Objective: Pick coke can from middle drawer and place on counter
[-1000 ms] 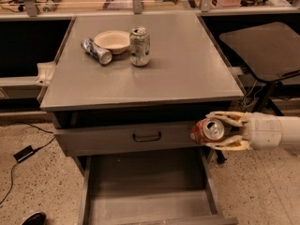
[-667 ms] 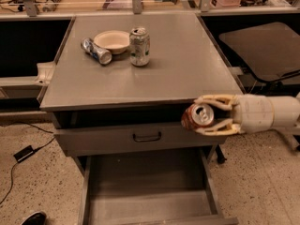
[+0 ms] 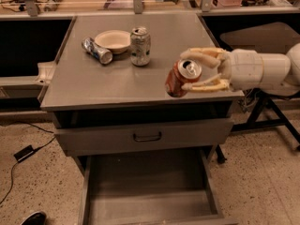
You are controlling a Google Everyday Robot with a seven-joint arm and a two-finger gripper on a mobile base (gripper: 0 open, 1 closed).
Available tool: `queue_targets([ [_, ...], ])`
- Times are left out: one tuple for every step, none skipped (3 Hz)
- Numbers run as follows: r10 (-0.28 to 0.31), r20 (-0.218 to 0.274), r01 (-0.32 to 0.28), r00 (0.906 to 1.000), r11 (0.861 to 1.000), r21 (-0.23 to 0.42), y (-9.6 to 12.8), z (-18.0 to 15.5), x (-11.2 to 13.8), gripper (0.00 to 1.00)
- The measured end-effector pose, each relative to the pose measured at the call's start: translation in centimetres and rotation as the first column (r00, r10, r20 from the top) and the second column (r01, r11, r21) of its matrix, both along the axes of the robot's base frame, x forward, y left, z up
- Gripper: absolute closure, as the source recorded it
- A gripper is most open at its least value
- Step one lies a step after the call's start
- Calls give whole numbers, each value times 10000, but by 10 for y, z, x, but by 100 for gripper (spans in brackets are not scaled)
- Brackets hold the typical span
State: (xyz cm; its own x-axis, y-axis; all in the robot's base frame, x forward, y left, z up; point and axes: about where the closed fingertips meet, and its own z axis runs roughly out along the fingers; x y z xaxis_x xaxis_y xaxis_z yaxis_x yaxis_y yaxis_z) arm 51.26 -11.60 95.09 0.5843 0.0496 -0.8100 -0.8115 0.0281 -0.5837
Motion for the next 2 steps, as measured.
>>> queue_targets([
  [-923, -1214, 861, 9883, 9947, -558, 0, 16, 38, 100],
  [-2251, -2747, 1761, 9348, 9655, -1916, -14, 16, 82, 100],
])
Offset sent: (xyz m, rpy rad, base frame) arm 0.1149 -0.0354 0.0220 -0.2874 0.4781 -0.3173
